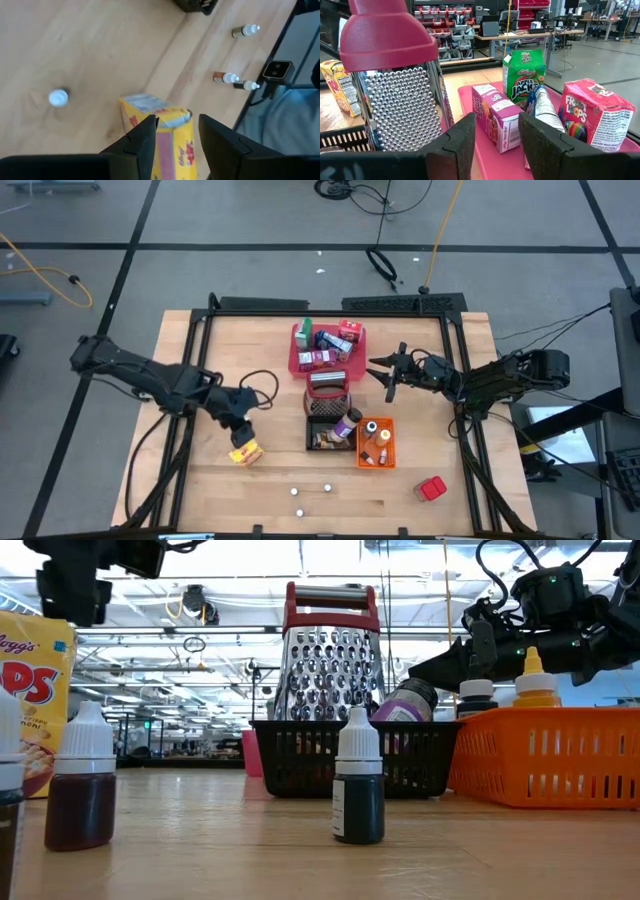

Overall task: Pick & Place Kitchen Items
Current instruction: Put the yellow cereal box into the red bin

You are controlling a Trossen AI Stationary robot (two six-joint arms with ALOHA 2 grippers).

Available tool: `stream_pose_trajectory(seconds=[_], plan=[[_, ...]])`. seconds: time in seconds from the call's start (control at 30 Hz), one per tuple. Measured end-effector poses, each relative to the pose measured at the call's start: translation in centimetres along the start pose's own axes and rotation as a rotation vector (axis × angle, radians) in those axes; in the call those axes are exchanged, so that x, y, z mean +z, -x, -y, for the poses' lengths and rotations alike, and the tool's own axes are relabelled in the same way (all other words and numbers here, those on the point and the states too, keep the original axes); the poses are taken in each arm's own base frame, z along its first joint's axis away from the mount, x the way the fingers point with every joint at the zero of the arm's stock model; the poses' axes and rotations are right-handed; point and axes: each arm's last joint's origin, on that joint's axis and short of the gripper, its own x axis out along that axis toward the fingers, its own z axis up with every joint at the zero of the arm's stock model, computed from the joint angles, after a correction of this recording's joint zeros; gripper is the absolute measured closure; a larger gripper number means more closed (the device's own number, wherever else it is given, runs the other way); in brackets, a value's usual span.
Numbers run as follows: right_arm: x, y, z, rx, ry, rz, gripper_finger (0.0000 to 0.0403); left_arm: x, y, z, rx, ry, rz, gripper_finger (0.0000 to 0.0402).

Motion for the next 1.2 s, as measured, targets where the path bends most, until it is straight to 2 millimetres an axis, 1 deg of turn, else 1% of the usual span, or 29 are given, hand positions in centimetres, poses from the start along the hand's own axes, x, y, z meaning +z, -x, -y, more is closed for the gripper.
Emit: stream_pose_trajectory(seconds=[0.13,0.27,0.4,0.6,0.73,1.0,1.2], plan=[[0.0,0.0,0.0,0.0,0.0,0.0,0.0261,-0.6,-0.4,0.4,0.016,0.059,-0.005,0.0225],[0.0,0.0,0.0,0.0,0.0,0.0,0.0261,-1.2,-0.6,0.5,0.05,0.066,-0.034,0.0184],[0.0,0.0,0.0,0.0,0.0,0.0,0.0261,-1.5,-1.1,0.5,0.093,0.084,-0.038,0.0148],[0.0,0.0,0.0,0.0,0.0,0.0,0.0261,-1.6,-2.1,1.0,0.095,0.092,-0.059,0.0112],[0.0,0.0,0.0,0.0,0.001,0.0,0.0261,-2.0,-3.0,1.4,0.119,0.087,-0.086,0.0102],[0.0,0.0,0.0,0.0,0.003,0.0,0.0261,-2.7,-4.4,1.8,0.163,0.085,-0.124,0.0099],[0.0,0.0,0.0,0.0,0.003,0.0,0.0261,-3.0,-5.1,1.9,0.187,0.071,-0.144,0.0111]])
